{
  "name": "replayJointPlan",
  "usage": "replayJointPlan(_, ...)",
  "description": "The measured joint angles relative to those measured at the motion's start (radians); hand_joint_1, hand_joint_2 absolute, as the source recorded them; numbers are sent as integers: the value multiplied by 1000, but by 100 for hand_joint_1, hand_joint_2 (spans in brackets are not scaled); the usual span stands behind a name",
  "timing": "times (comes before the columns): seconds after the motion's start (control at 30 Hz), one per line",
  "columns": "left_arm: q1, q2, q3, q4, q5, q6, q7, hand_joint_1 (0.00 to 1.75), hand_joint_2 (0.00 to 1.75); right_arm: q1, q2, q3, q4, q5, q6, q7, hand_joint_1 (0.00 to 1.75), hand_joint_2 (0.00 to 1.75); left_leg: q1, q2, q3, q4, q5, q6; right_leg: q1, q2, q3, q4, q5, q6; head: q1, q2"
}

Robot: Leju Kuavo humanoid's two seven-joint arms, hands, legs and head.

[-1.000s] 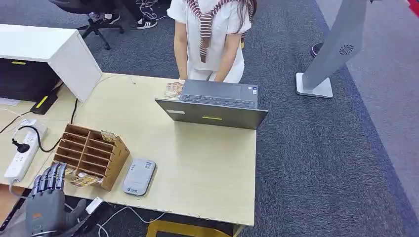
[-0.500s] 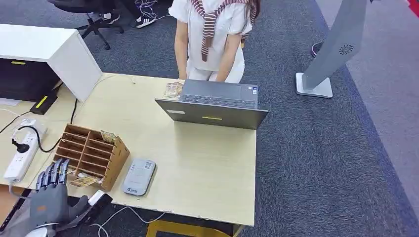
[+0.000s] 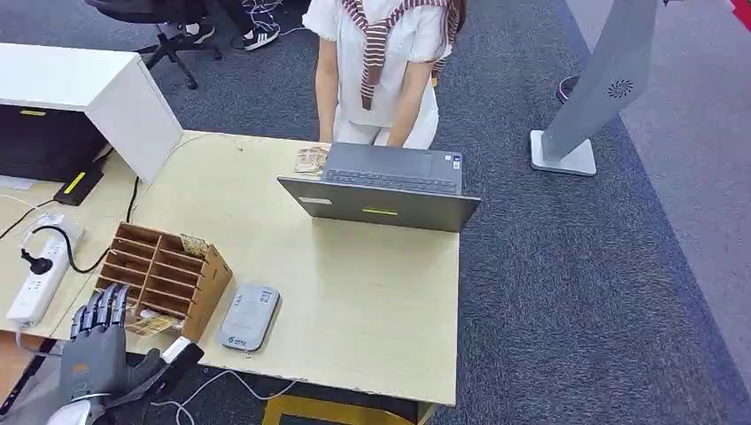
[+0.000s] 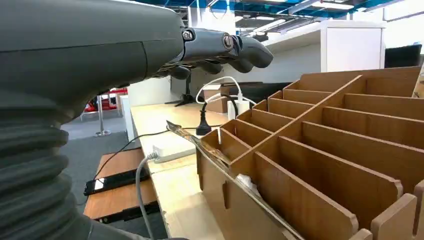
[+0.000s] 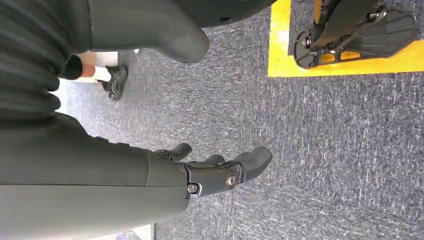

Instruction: Pass the card to the sensor for recognition and then transmit it.

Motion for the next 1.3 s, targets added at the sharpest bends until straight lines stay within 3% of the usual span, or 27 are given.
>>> replayJointPlan(0.67,-15,5,-10,16,-9,-5,10,0,175,0,0,2,0,1,2,0,0,175,0,0,0,0,0,0,0,0,0,0,0,0,0,0)
replayJointPlan(0.7,-16,5,-10,16,-9,-5,11,61,175,0,0,2,0,2,2,0,0,175,0,0,0,0,0,0,0,0,0,0,0,0,0,0)
replayJointPlan(0.73,-17,6,-12,17,-10,-5,11,175,175,0,0,2,0,4,2,0,0,175,0,0,0,0,0,0,0,0,0,0,0,0,0,0)
replayJointPlan(1.3,-22,28,-33,24,26,23,-12,175,175,0,0,6,0,15,6,-2,0,175,0,0,0,0,0,0,0,0,0,0,0,0,0,0)
